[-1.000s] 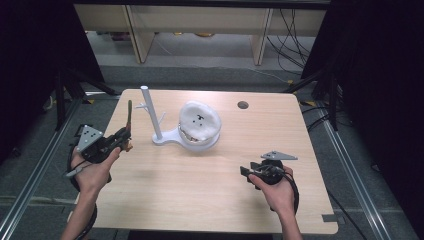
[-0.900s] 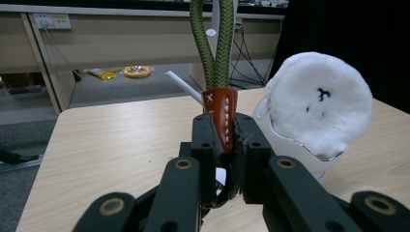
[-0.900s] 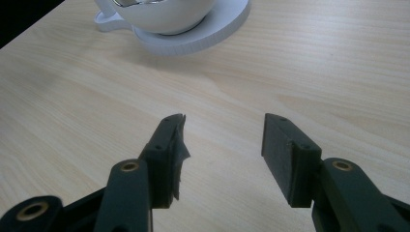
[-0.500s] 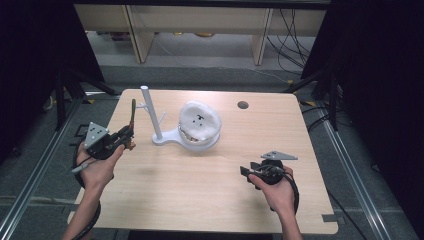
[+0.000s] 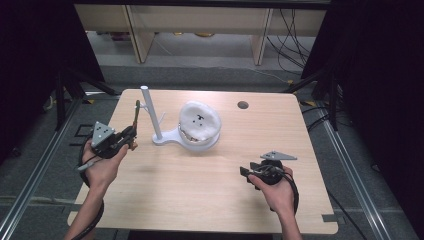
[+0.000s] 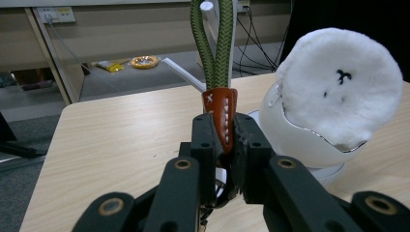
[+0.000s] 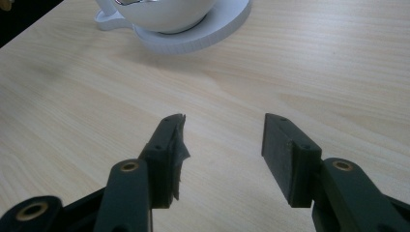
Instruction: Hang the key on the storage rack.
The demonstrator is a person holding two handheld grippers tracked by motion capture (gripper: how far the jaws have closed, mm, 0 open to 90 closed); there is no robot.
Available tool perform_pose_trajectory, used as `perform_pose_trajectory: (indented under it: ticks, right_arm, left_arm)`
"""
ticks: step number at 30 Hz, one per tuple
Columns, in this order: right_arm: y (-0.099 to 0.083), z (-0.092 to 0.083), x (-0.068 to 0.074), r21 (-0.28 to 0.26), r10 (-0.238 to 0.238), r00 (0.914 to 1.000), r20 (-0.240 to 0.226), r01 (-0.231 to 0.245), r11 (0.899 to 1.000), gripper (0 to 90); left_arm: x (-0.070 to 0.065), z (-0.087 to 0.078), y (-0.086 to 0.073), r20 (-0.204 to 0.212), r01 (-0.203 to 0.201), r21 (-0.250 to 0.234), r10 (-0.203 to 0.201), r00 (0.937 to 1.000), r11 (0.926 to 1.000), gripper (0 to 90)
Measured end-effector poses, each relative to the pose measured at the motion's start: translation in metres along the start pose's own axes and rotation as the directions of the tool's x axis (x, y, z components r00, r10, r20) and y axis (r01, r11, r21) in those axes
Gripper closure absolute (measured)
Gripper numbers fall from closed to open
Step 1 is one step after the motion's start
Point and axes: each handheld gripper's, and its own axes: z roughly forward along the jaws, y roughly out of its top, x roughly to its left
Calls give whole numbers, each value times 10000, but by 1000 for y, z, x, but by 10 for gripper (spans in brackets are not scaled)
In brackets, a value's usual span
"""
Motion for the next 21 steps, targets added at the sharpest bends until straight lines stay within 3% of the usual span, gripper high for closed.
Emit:
perform_pose_trajectory:
  ticks: [1,2,3,4,8,9,11,13,14,15,21]
  right_arm:
    - [0,0,0,4,-35,10000,50,35,10000,509]
    - [0,2,2,81,370,9993,13,-370,9993,509]
    - [0,1,0,49,91,9999,-61,-91,9999,508]
    - [0,1,0,34,161,9996,-214,-160,9999,508]
    - [0,0,-1,20,118,9999,-96,-118,9999,508]
    - [-1,0,2,90,559,9981,-244,-557,9984,508]
    - [-1,0,2,75,517,9984,-243,-515,9986,507]
    - [0,0,-1,45,78,9999,-82,-78,10000,506]
    - [-1,1,-1,44,87,10000,-35,-87,10000,506]
    - [-1,2,2,67,476,9987,-170,-475,9989,506]
    - [-2,2,3,24,466,9987,-182,-466,9989,504]
  left_arm:
    - [0,1,-1,-12,13,25,-12,10000,10000,797]
    - [0,3,-1,-24,10,39,-10,10000,10000,797]
    - [0,4,-2,-38,-11,91,11,10000,10000,797]
    - [0,6,-3,-23,-12,86,12,10000,10000,796]
    - [-1,11,-5,-12,33,127,-33,10000,9999,796]
    - [-1,11,-6,-6,34,159,-34,10000,9999,796]
    - [-1,13,-7,6,29,203,-29,10000,9998,796]
    - [-1,15,-7,15,20,234,-21,10000,9997,795]
    - [-1,16,-7,-1,-5,267,5,10000,9996,794]
    - [-1,17,-8,-11,-13,267,13,10000,9996,794]
    - [-2,22,-9,-31,-65,411,66,10000,9991,792]
